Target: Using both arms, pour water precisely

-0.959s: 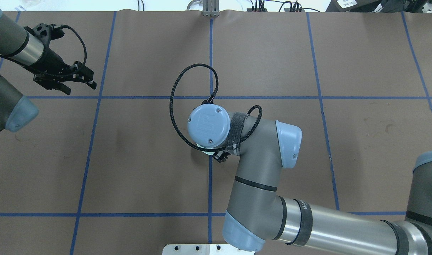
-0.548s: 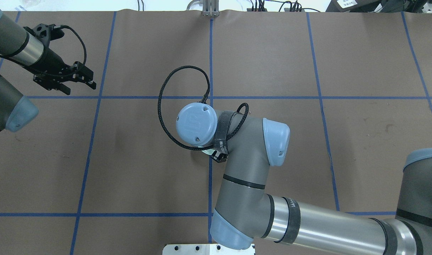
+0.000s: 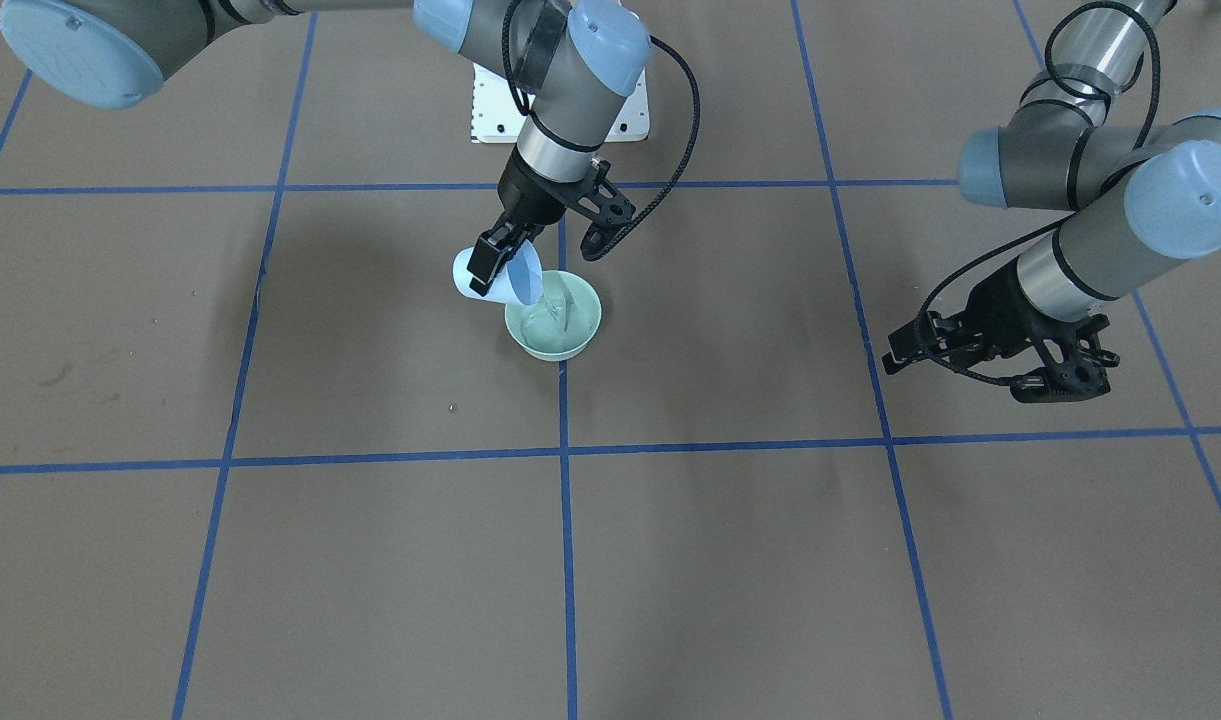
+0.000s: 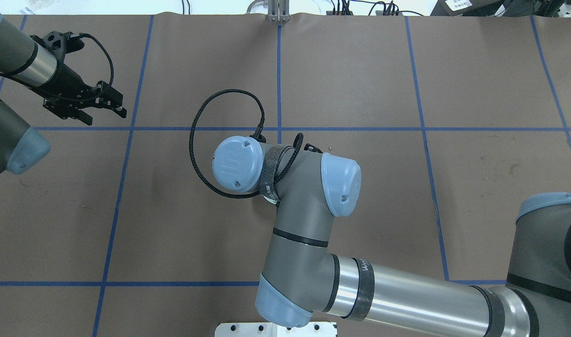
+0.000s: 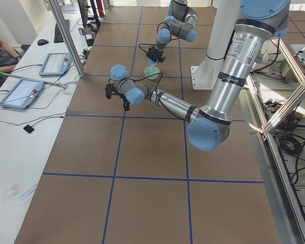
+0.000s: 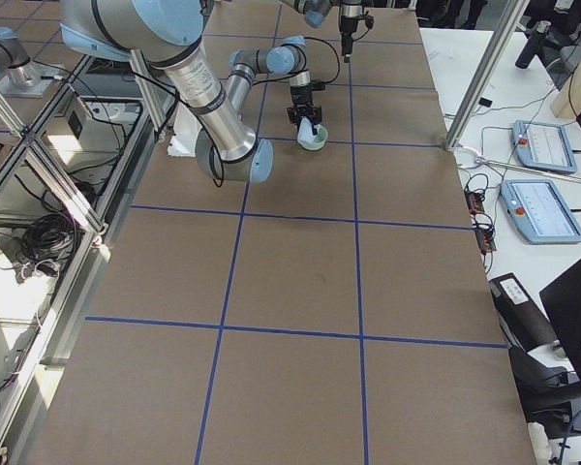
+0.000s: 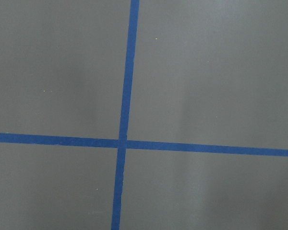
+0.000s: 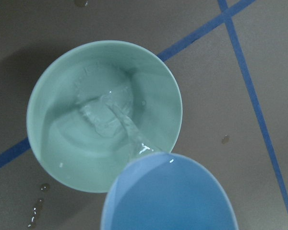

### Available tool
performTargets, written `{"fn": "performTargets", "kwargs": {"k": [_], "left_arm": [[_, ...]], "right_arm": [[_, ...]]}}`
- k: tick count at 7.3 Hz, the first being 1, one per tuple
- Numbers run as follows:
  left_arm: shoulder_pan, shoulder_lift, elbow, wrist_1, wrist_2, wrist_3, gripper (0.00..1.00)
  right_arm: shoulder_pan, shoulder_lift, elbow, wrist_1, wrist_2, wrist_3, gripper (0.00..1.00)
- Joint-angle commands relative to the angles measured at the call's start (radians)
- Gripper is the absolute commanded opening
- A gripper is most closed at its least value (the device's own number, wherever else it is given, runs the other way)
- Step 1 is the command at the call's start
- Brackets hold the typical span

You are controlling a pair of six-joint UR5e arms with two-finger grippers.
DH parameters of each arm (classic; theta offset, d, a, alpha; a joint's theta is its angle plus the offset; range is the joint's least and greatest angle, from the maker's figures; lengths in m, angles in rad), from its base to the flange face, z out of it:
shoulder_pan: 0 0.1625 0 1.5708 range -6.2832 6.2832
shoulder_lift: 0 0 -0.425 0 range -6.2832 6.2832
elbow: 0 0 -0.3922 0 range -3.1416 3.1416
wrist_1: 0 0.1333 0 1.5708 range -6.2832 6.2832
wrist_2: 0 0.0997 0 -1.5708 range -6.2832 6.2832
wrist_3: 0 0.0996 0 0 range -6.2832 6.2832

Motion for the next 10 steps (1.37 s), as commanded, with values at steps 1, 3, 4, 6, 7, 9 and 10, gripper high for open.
{"fn": "performTargets", "kwargs": {"k": [1,3,4,6,7,9,10], "left_arm": [[0.000,0.000,0.000,0.000,0.000,-0.001,0.96],[0.002,0.000,0.000,0.001,0.000,-0.001,0.96],[0.000,0.000,0.000,0.003,0.000,-0.001,0.96],[0.000,0.000,0.000,0.003,0.000,-0.001,0.96],[0.000,-0.001,0.000,0.001,0.000,-0.001,0.96],[-0.009,-0.001,0.000,0.003,0.000,-0.001,0.96],[-0.011,-0.001,0.000,0.003,0.000,-0.001,0.96]], "right_arm": [[-0.012,0.001,-0.003,-0.018,-0.023,-0.023,0.00],[-0.028,0.006,-0.004,-0.052,-0.069,-0.048,0.00],[-0.032,0.001,-0.003,-0.061,-0.076,-0.055,0.00],[-0.035,0.004,-0.003,-0.065,-0.092,-0.065,0.00],[-0.035,0.009,0.009,-0.056,-0.090,-0.049,0.00],[-0.034,-0.005,0.043,-0.008,-0.081,0.004,0.00],[-0.034,-0.034,0.072,0.044,-0.067,0.061,0.00]]}}
